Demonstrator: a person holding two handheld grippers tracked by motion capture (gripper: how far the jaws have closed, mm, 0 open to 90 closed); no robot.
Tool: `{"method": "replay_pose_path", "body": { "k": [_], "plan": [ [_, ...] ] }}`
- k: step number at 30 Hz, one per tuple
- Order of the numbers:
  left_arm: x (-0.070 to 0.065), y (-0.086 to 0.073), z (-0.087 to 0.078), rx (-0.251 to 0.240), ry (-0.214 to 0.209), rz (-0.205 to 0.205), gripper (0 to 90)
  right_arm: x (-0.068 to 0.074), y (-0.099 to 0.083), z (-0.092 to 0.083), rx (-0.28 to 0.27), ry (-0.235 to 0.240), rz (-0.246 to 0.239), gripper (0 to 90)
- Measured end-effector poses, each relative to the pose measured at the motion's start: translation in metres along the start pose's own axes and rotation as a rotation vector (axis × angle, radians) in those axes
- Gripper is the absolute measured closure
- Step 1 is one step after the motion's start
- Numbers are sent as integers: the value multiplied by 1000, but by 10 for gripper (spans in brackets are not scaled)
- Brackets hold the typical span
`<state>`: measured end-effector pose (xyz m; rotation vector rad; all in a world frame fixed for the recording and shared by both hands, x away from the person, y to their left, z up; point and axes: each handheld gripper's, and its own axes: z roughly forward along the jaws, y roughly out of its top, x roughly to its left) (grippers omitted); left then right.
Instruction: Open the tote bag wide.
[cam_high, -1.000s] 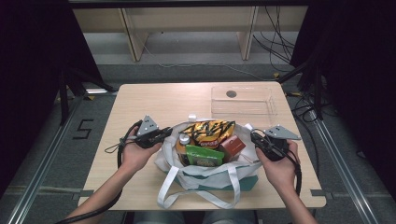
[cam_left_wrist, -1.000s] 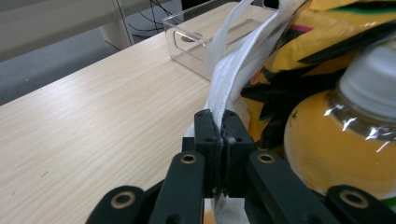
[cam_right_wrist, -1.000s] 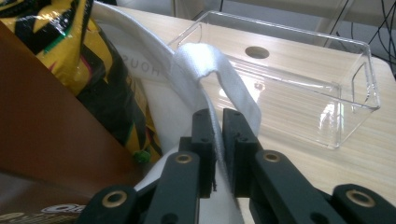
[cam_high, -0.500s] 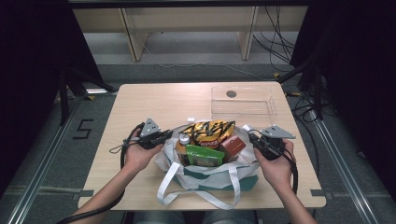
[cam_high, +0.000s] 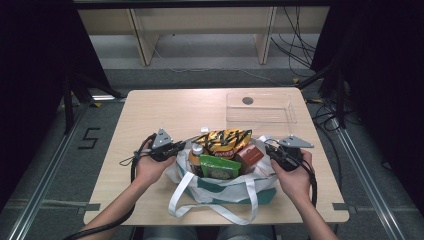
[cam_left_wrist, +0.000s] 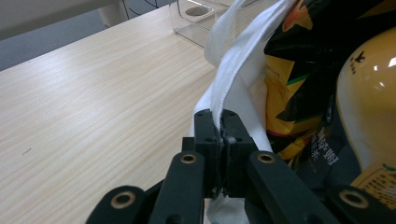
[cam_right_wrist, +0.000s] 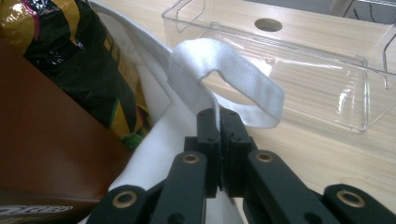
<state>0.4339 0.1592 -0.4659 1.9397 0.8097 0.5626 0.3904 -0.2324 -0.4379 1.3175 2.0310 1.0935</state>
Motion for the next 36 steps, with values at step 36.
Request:
{"method": "replay_pose_path", "body": {
  "k": [36],
  "plan": [
    [3, 18, -30, -99, 67, -2, 572, -3, 20, -29, -136, -20, 31, 647]
  ]
}}
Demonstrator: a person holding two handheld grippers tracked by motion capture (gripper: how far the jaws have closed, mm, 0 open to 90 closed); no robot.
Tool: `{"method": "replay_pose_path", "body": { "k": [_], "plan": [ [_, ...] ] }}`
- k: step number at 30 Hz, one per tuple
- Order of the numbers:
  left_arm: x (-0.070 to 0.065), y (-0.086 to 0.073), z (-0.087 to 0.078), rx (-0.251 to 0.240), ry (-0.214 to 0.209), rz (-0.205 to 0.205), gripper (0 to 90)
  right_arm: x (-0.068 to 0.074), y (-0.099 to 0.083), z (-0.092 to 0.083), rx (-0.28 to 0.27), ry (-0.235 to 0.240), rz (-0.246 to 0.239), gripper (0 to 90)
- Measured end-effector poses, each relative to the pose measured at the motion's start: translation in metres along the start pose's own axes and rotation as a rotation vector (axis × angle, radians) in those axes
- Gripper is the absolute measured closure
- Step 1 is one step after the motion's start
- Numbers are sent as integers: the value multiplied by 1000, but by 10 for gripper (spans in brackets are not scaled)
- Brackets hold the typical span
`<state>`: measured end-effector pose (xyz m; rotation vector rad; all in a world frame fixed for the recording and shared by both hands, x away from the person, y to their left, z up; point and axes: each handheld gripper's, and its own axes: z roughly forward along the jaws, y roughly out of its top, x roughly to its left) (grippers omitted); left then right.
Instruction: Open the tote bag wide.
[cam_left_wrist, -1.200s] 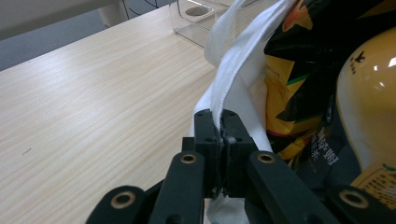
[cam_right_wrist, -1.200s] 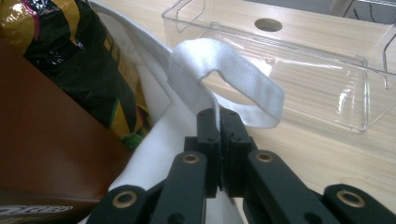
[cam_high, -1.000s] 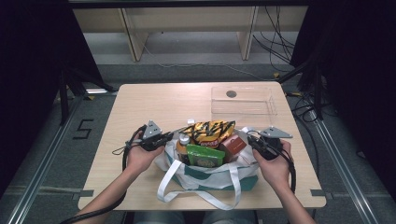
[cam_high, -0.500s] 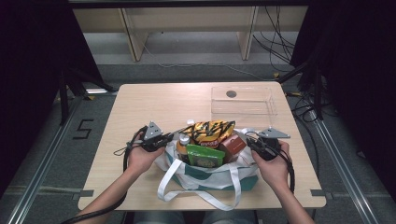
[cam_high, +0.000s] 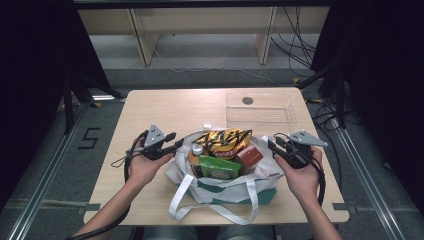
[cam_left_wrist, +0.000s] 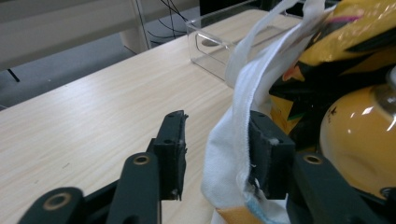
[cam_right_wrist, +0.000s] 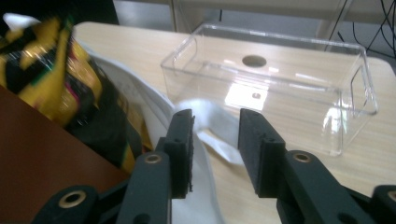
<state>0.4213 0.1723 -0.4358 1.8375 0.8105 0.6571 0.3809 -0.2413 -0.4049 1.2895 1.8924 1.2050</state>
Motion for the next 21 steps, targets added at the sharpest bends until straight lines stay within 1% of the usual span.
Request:
{"method": "replay_pose_path", "body": {
  "k": [1, 2, 3, 4, 5, 7, 9, 10, 11, 12, 13, 14, 15, 16, 17, 18, 19, 20, 21],
  "plan": [
    [0, 1, -3, -4, 1, -6, 555, 1, 3, -1, -1, 1, 5, 642],
    [1, 1, -6, -9, 3, -6, 540, 2, 6, -2, -15, 3, 3, 637],
    [2, 1, -9, -17, 10, -9, 532, 5, 9, -4, -21, 6, 32, 634],
    [3, 1, -13, -23, 8, -7, 523, 6, 12, -5, -28, 14, 23, 630],
    [4, 1, -16, -34, 8, -16, 509, 7, 15, -6, -29, 10, 19, 624],
    [6, 0, -23, -49, 14, -16, 488, 8, 20, -4, -68, 16, 10, 611],
    [7, -3, -30, -54, 25, -17, 467, 11, 26, -5, -60, 30, 20, 598],
    [8, -5, -33, -63, 25, -16, 457, 11, 28, -3, -85, 37, 9, 591],
    [8, -7, -37, -65, 36, -23, 446, 13, 31, -3, -78, 39, 16, 585],
    [8, -9, -39, -69, 39, -24, 439, 14, 32, -2, -87, 45, 18, 583],
    [9, -11, -42, -76, 49, -30, 433, 15, 34, -4, -79, 47, 30, 579],
    [10, -12, -44, -79, 55, -36, 426, 15, 36, -1, -96, 51, 13, 563],
    [11, -13, -45, -81, 61, -40, 420, 17, 38, -1, -108, 48, 30, 551],
    [12, -14, -46, -83, 66, -43, 415, 16, 40, -2, -107, 46, 18, 544],
    [13, -15, -47, -86, 71, -44, 412, 17, 41, -2, -114, 53, 25, 543],
    [13, -16, -47, -88, 71, -48, 410, 18, 43, -3, -104, 49, 21, 543],
    [13, -18, -47, -89, 75, -53, 408, 18, 44, -3, -109, 51, 16, 543],
    [14, -19, -47, -83, 82, -48, 406, 18, 45, -3, -113, 48, 0, 543],
    [14, -20, -46, -86, 80, -50, 406, 19, 46, -4, -108, 58, 16, 545]
  ]
}}
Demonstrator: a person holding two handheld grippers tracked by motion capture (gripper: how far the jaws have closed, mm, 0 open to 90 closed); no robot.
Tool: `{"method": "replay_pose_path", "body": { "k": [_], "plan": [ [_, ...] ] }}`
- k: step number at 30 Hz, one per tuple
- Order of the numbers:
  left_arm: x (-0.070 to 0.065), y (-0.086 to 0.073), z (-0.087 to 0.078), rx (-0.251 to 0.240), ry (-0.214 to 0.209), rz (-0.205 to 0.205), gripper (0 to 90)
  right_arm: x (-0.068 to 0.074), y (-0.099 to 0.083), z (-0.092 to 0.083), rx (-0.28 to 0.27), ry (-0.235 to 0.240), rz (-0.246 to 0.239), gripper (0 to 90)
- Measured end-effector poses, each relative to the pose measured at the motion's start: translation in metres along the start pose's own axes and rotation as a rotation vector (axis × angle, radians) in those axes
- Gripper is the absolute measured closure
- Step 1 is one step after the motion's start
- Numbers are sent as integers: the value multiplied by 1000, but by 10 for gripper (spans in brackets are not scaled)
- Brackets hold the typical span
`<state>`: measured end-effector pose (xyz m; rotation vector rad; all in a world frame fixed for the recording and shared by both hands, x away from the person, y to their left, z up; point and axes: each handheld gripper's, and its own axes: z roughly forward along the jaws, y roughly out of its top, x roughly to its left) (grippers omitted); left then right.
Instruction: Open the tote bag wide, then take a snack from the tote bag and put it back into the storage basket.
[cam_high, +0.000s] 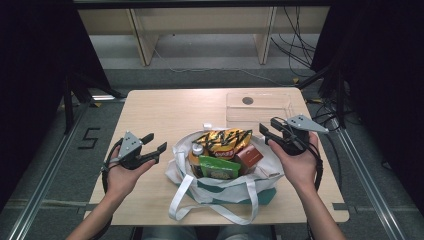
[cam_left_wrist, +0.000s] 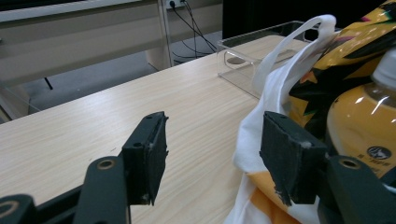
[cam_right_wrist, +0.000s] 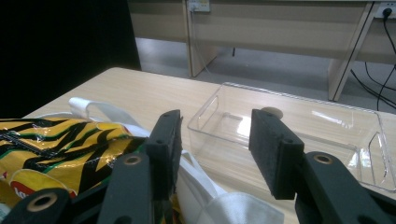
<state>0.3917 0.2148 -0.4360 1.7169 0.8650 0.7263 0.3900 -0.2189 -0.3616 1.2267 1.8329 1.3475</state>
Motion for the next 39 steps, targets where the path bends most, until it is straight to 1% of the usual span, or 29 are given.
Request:
{"method": "replay_pose_path", "body": {
  "k": [1, 3, 4, 5, 8, 9, 10, 12, 13, 15, 16, 19, 20, 21, 22, 24, 25, 26, 27, 28, 29, 30, 32, 33, 34, 36, 37, 38, 39],
  "plan": [
    [0, -1, 0, 1, 1, -5, 406, 1, 1, -1, 5, 0, 8, 545],
    [1, -1, 0, 1, 3, -2, 407, 0, 2, 0, -1, 1, -12, 545],
    [0, -1, 0, 0, 4, -2, 408, 2, 2, 0, 0, 5, 9, 545],
    [0, -1, 0, -3, 6, -3, 410, 1, 3, 0, -3, 6, -3, 546],
    [0, 0, 0, -8, 15, 5, 417, 0, 4, 1, 3, 17, -9, 545],
    [0, 1, 0, -11, 19, 6, 421, 3, 4, 0, 8, 17, 18, 545],
    [0, 1, 1, -13, 18, 5, 422, 1, 4, 0, 2, 24, -8, 545],
    [1, 1, 2, -15, 23, 2, 421, 2, 5, 1, -4, 39, -4, 545],
    [1, 1, 2, -13, 21, 5, 422, 4, 6, 0, 5, 31, 17, 545],
    [1, 0, 3, -16, 12, 3, 422, 4, 7, 1, 6, 44, 2, 546],
    [1, 0, 3, -9, 15, 4, 422, 4, 8, 2, 5, 47, -18, 547],
    [0, 0, 3, -4, 11, 3, 422, 8, 10, 2, 13, 56, -10, 555],
    [0, 1, 3, -7, 10, 1, 421, 11, 10, 2, 10, 66, 4, 555],
    [0, 1, 3, -7, 11, -3, 421, 10, 11, 3, 13, 73, -15, 562],
    [0, 2, 4, -6, 9, -5, 421, 12, 11, 4, 10, 84, -11, 567],
    [0, 2, 4, -1, 9, -13, 421, 13, 12, 5, 15, 78, -10, 575],
    [0, 2, 5, 2, 11, -16, 421, 13, 12, 6, 21, 94, -4, 578],
    [1, 3, 6, -1, 7, -12, 421, 12, 12, 6, 18, 100, -15, 580],
    [1, 3, 6, 5, 15, -13, 421, 14, 13, 7, 26, 103, 2, 582],
    [1, 3, 6, 4, 17, -13, 422, 15, 12, 7, 31, 104, 5, 585],
    [1, 3, 7, 7, 18, -17, 422, 14, 12, 8, 29, 115, -16, 587],
    [1, 3, 7, 6, 17, -20, 422, 15, 12, 9, 41, 122, -8, 587],
    [1, 3, 8, 8, 13, -19, 422, 15, 11, 11, 45, 132, -19, 592],
    [1, 3, 9, 4, 7, -19, 423, 17, 10, 11, 52, 141, 2, 593],
    [1, 3, 9, 11, 6, -14, 422, 18, 10, 12, 62, 133, -7, 593],
    [1, 2, 9, 13, -1, -10, 422, 17, 10, 13, 67, 144, -39, 598],
    [0, 1, 9, 10, 0, -14, 422, 17, 10, 12, 74, 146, -41, 598],
    [0, 0, 8, 10, 1, -14, 423, 20, 9, 13, 97, 156, -8, 599],
    [0, 0, 7, 5, -6, -17, 423, 19, 9, 14, 99, 158, -16, 601]
  ]
}}
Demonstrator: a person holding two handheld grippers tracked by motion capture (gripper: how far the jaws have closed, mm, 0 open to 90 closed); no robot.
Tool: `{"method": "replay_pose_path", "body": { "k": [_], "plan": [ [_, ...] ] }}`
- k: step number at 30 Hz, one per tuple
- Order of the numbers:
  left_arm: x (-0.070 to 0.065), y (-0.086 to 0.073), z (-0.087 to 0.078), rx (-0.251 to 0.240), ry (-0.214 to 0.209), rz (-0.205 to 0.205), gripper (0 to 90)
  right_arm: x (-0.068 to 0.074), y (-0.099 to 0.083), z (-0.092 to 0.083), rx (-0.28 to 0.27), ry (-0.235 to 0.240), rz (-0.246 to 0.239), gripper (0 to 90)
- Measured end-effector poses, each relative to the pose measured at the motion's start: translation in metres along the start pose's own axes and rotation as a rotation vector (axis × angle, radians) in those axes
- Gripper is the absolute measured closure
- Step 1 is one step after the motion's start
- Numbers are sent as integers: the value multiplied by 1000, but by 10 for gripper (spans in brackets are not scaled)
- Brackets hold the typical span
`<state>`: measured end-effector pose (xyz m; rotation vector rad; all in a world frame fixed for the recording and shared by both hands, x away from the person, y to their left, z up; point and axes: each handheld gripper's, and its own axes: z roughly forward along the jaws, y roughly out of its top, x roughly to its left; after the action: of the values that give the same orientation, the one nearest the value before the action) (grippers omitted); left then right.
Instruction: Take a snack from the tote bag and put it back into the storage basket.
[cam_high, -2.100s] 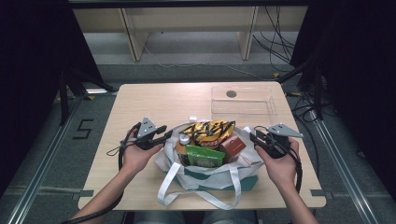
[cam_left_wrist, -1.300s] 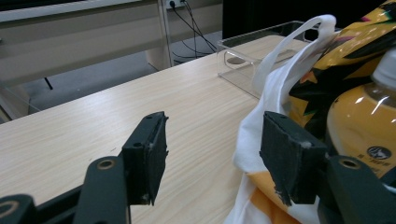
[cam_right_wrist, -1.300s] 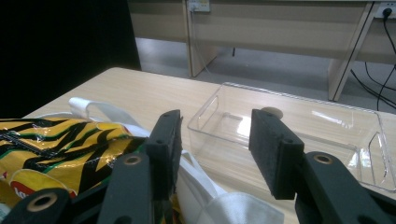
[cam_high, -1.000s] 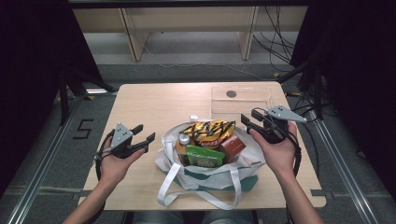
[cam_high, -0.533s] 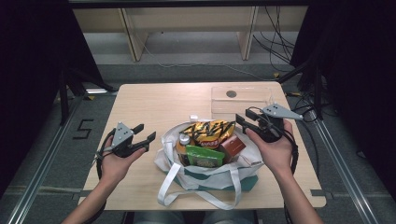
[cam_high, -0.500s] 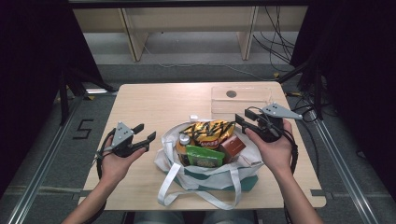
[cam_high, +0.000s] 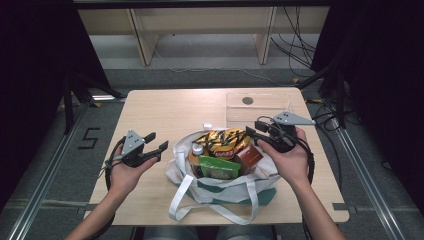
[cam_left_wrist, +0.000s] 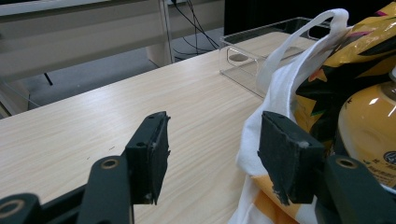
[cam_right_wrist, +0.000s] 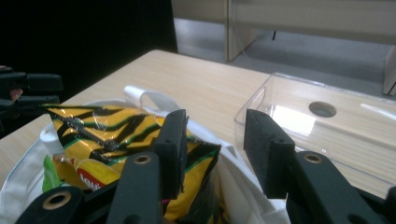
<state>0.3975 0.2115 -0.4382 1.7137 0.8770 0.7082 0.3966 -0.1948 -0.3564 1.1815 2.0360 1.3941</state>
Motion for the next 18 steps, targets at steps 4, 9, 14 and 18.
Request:
{"method": "replay_pose_path", "body": {
  "k": [4, 9, 14, 18],
  "plan": [
    [1, 0, -5, 4, 14, 3, 423, -1, -1, 3, 26, 16, -16, 604],
    [1, 2, -6, -1, 21, 2, 423, -4, -2, 10, 53, 39, -1, 607],
    [1, 0, -4, 9, 22, -5, 423, -5, -2, 13, 83, 68, 21, 641],
    [1, 0, -3, 5, 15, 0, 423, -7, -1, 15, 104, 78, -14, 705]
  ]
}}
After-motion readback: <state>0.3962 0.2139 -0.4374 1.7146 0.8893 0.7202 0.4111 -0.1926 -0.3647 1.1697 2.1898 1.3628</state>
